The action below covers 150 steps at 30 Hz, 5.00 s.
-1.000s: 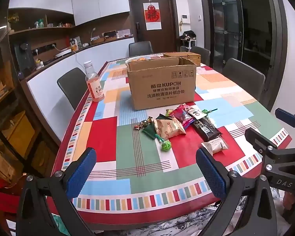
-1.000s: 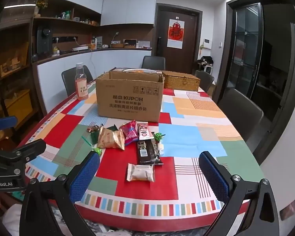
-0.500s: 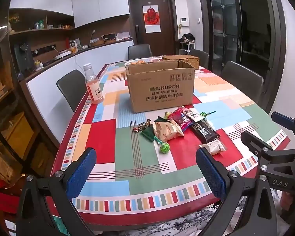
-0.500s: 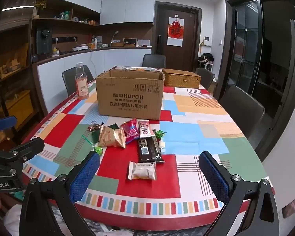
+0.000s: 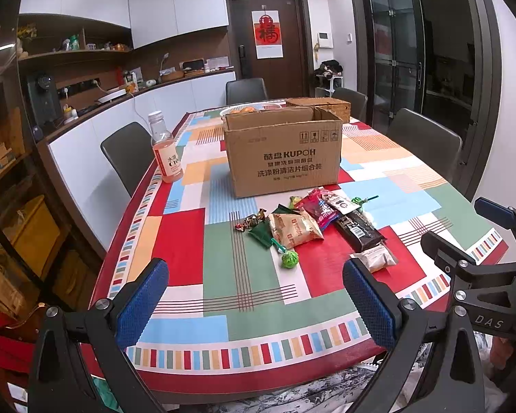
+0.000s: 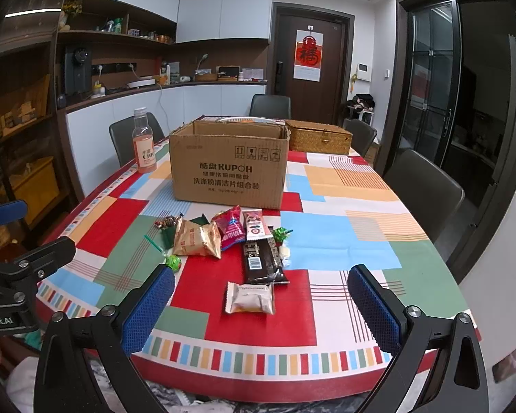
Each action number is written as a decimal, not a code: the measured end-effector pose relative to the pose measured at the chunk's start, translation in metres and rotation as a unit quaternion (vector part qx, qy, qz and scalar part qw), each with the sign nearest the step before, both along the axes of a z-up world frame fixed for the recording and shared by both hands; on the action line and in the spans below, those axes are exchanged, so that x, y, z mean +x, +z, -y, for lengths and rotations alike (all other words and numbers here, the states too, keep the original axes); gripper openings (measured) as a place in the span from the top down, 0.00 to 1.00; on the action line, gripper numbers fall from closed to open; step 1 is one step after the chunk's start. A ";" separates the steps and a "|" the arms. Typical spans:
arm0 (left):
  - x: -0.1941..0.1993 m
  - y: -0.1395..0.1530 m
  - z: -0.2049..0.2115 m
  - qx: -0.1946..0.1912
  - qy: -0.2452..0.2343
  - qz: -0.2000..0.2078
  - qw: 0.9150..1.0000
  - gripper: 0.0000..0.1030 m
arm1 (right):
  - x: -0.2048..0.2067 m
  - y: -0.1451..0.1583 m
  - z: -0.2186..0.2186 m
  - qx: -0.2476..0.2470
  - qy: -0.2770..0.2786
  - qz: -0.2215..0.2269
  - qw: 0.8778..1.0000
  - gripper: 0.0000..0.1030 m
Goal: Organize snacks
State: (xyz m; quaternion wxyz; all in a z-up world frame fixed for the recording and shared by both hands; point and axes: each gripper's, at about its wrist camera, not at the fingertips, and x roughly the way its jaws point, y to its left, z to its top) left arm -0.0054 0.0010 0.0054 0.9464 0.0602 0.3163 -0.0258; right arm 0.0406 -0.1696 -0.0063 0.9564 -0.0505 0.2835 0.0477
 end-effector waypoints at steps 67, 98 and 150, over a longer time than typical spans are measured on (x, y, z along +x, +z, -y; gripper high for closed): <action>0.022 -0.020 -0.002 -0.007 -0.022 -0.035 0.999 0.00 | 0.022 -0.023 -0.005 0.005 0.005 -0.063 0.998 0.01; 0.144 -0.125 0.024 -0.011 -0.127 -0.175 0.976 0.46 | 0.126 -0.119 -0.002 0.027 0.006 -0.290 0.957 0.34; 0.259 0.060 0.009 -0.024 -0.088 0.023 0.996 0.75 | 0.255 0.064 -0.022 0.057 0.090 -0.032 0.994 0.52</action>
